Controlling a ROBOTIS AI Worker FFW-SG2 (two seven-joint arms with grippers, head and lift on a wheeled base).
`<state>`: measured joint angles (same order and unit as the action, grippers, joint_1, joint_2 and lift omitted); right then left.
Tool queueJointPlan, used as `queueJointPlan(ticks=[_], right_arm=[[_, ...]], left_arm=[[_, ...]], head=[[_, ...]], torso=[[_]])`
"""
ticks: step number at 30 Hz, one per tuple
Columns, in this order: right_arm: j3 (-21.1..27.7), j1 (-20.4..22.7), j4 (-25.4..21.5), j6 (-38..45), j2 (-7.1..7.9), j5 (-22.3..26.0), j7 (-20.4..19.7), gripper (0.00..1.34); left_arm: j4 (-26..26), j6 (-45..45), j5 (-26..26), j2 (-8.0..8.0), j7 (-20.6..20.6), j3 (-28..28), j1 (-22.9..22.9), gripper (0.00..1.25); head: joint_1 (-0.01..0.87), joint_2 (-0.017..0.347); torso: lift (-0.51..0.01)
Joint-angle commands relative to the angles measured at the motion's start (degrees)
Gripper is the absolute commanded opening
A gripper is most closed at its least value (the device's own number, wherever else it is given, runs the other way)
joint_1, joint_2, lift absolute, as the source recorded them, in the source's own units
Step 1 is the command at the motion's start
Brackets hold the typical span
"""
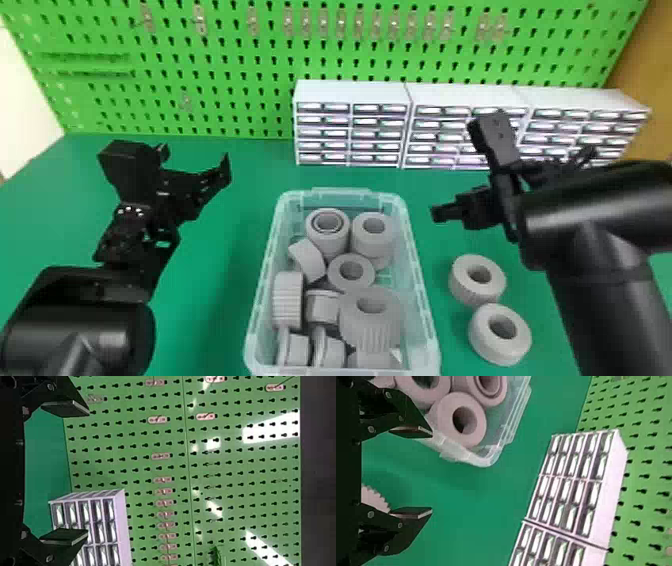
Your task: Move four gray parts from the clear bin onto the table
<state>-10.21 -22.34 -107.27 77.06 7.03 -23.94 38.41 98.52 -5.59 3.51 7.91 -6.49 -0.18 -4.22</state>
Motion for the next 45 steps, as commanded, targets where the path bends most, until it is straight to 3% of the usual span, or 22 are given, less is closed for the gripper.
queueJointPlan(ticks=[1, 16, 45], right_arm=[[-3.6, -1.3, -2.0, 2.9, -0.17, -0.2, 0.0, 0.77], [-11.0, -3.1, -1.9, 8.4, -0.78, -0.8, 0.0, 0.77], [-11.5, -3.2, 0.0, 9.3, -1.05, -1.5, 0.0, 0.77]], left_arm=[[0.0, 0.0, 0.0, 0.0, 0.0, 0.0, 0.0, 1.04], [-0.1, -0.1, -0.2, 0.0, 0.0, -0.3, -0.3, 1.04], [-0.2, -0.2, -0.2, 0.0, 0.1, -0.3, -0.4, 1.04]], head=[[0.678, 0.034], [0.678, 0.034], [0.678, 0.034]], torso=[[-0.05], [-0.05], [-0.05]])
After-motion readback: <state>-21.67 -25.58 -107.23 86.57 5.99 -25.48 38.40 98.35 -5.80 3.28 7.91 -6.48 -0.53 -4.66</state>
